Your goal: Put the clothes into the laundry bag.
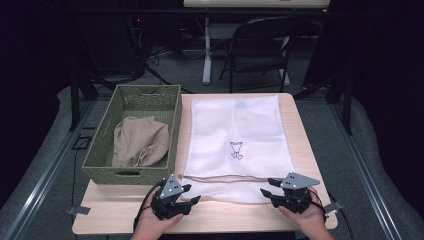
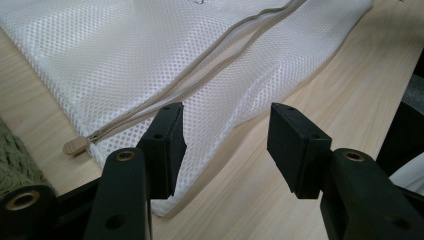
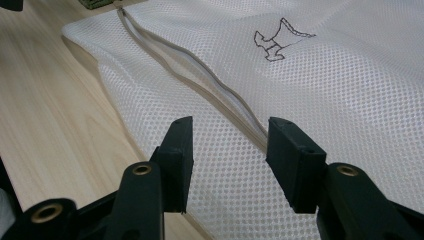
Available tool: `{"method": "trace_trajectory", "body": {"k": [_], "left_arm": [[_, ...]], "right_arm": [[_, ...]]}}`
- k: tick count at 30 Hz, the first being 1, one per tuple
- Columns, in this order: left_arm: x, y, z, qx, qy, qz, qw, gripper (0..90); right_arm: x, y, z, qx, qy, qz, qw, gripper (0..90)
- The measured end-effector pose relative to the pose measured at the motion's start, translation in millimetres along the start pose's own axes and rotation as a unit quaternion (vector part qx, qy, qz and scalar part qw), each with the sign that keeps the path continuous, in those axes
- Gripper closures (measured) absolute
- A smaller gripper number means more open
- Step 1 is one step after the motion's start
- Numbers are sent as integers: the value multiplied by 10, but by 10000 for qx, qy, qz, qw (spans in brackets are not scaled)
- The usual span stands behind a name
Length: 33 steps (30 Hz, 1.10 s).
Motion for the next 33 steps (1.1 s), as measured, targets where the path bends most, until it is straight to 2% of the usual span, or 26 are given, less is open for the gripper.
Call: {"method": "trace_trajectory", "body": {"k": [2, 6, 8, 13, 18, 23, 29, 33], "left_arm": [[-7, -9, -21, -38, -15, 74, 10000, 488], [-15, -71, -72, -134, 11, 31, 9999, 484], [-13, -110, -101, -207, -75, 76, 9997, 470], [5, -206, -186, -250, 4, -22, 9997, 446], [62, -285, -260, -179, 31, -92, 9998, 435], [115, -337, -308, -95, -7, -73, 9999, 446], [160, -407, -394, 71, 126, -182, 9997, 441], [187, -438, -446, 170, 139, -235, 9995, 437]], "right_arm": [[3, -6, 4, -20, -28, 11, 10000, 530], [-10, -36, 4, -60, 8, 16, 10000, 526], [-19, -38, 0, -78, 45, 7, 10000, 524], [-20, -16, 3, -70, 52, 1, 10000, 517], [-17, -8, 0, -80, 66, -4, 9999, 511], [-10, -10, 2, -65, 51, 7, 10000, 506], [6, -4, 0, -62, 42, -8, 10000, 506], [24, 10, -3, -37, 18, -50, 10000, 506]]}}
Point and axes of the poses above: each handheld gripper's, and its own axes: y roughly forward along the jaws, z roughly out of its underside, x roughly to its left, the point moved 3 cm from there along y, roughly forward along the jaws, and after that the axes turned 13 degrees about y, right-handed, at the moved point
